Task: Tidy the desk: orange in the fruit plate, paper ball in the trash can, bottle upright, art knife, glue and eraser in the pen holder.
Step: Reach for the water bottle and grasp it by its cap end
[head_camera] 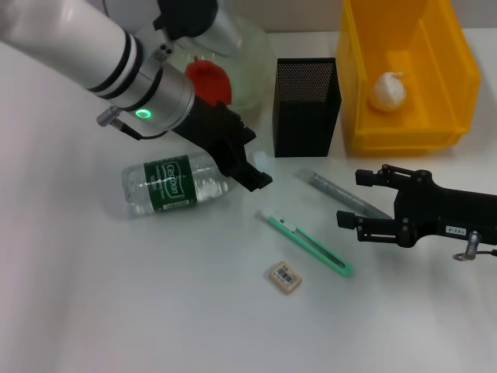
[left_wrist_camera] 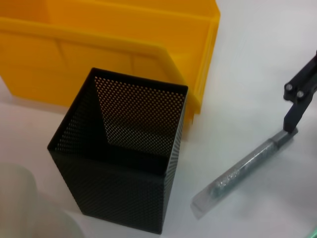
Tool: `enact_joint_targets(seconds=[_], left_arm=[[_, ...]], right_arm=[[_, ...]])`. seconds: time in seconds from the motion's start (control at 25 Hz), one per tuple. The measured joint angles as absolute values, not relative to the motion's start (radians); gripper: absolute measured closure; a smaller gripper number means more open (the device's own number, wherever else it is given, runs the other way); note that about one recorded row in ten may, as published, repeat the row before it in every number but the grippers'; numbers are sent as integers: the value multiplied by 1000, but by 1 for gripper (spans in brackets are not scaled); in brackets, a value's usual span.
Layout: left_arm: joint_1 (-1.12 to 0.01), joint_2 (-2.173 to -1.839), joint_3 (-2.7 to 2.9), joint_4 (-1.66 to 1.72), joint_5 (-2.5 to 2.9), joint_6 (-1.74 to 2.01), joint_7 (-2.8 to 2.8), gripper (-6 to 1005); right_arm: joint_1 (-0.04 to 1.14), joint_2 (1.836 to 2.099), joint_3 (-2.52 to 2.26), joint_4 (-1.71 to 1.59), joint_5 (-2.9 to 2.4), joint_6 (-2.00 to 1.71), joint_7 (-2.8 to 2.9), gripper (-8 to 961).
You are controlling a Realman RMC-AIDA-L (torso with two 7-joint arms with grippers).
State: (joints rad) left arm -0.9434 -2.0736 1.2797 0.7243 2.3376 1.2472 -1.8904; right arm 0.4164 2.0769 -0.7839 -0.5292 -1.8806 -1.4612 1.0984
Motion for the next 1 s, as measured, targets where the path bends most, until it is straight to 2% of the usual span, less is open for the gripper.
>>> enact_joint_targets(seconds=[1.0], left_arm=[[-1002, -2080, 1407, 729, 2445, 1209, -1986, 169]], right_arm=[[423, 2079, -793, -526, -1876, -1458, 1101, 129]])
